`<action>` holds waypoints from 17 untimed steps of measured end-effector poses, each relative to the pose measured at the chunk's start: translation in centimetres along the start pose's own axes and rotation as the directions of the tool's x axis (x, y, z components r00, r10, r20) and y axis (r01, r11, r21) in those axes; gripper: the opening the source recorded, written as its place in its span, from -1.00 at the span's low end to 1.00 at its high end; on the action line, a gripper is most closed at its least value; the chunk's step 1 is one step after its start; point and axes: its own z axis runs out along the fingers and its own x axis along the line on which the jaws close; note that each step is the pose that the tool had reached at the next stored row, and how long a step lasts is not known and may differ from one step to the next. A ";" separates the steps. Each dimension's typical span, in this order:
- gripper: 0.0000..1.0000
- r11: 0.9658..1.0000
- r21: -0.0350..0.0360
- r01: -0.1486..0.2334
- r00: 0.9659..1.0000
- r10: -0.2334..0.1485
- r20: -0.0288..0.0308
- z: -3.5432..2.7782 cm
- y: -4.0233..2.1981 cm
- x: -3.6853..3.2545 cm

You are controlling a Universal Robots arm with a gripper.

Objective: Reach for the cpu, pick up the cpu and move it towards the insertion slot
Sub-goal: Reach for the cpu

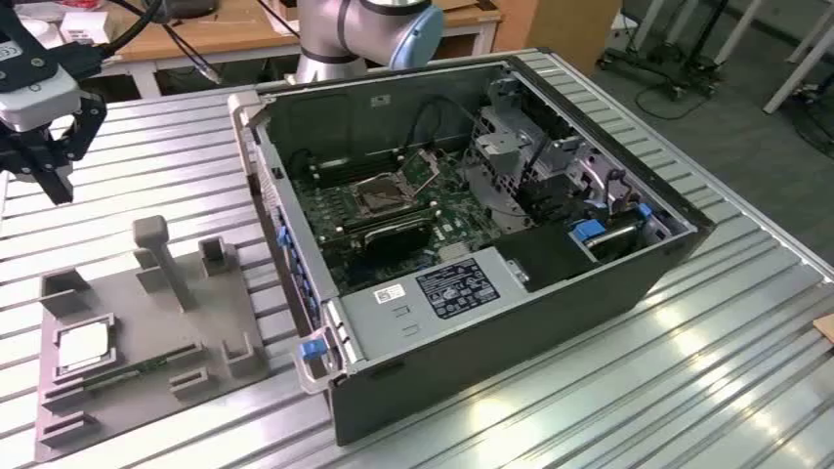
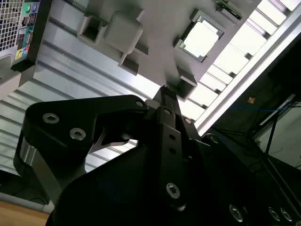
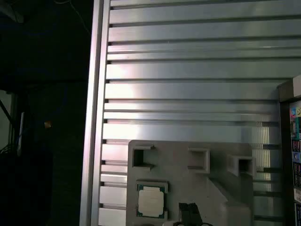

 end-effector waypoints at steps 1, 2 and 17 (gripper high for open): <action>-0.79 1.000 0.000 0.000 1.000 0.000 0.000 0.00 0.00 0.00; -0.79 1.000 0.000 0.000 1.000 0.000 0.000 0.00 0.00 0.00; -0.79 1.000 0.001 0.000 1.000 0.000 0.000 0.11 -0.12 0.04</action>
